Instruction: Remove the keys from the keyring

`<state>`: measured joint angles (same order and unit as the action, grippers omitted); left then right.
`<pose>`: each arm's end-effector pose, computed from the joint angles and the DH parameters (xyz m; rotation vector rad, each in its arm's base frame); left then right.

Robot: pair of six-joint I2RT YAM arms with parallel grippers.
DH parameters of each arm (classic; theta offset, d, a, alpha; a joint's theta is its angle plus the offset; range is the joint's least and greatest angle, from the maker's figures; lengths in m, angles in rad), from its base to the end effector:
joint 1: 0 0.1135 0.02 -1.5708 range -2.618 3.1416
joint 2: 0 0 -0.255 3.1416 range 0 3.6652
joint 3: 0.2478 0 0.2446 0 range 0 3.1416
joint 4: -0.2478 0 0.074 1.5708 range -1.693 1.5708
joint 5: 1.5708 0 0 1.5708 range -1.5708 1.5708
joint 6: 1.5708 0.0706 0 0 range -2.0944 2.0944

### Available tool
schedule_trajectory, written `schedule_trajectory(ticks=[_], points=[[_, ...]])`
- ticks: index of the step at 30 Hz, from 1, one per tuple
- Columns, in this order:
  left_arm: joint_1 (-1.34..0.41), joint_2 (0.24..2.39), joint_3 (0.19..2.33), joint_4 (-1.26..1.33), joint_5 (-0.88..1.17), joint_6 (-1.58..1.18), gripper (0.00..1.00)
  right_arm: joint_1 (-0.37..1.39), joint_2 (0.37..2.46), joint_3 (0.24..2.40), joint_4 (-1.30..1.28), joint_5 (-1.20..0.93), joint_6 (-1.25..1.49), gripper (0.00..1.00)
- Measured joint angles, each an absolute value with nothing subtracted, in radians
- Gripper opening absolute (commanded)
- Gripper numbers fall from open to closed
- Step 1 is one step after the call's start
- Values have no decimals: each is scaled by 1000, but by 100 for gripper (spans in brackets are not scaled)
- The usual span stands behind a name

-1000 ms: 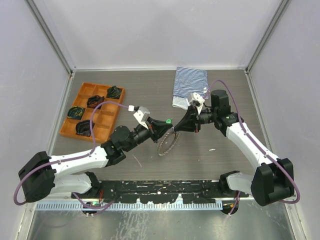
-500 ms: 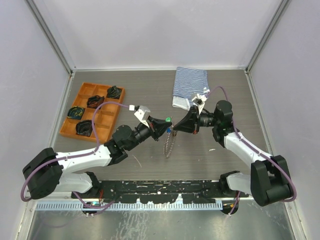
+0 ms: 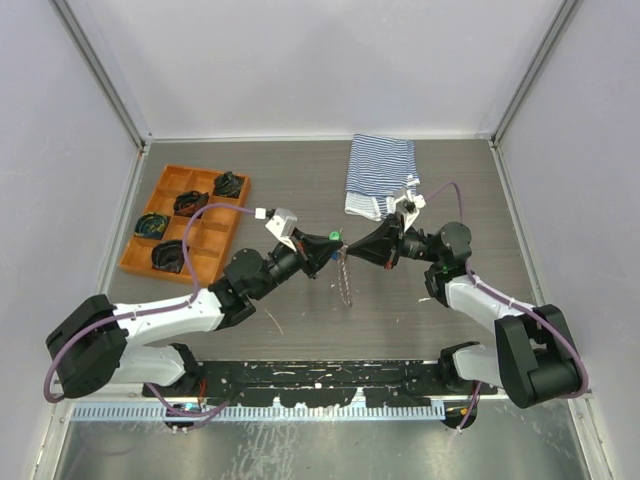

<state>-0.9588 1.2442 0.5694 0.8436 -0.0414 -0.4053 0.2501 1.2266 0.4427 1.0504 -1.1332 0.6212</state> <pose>0.1766 -0.2466 0.2780 0.3730 1.4471 -1.0918 0.2211 0.1225 0.2560 -0.7958 1.4258 1.4169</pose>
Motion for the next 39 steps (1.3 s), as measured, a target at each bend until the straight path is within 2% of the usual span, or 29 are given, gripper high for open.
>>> schedule_trajectory(ticks=[17, 24, 34, 39], points=[[-941, 1296, 574, 866, -49, -439, 0, 246, 1270, 374, 1184, -967, 757, 1], [-909, 1327, 593, 863, -29, -460, 0, 250, 1277, 380, 1134, -976, 701, 2], [-881, 1287, 606, 790, 35, -461, 0, 256, 1276, 456, 949, -1072, 524, 14], [-874, 1256, 658, 681, 94, -435, 0, 256, 1269, 491, 863, -1119, 463, 25]])
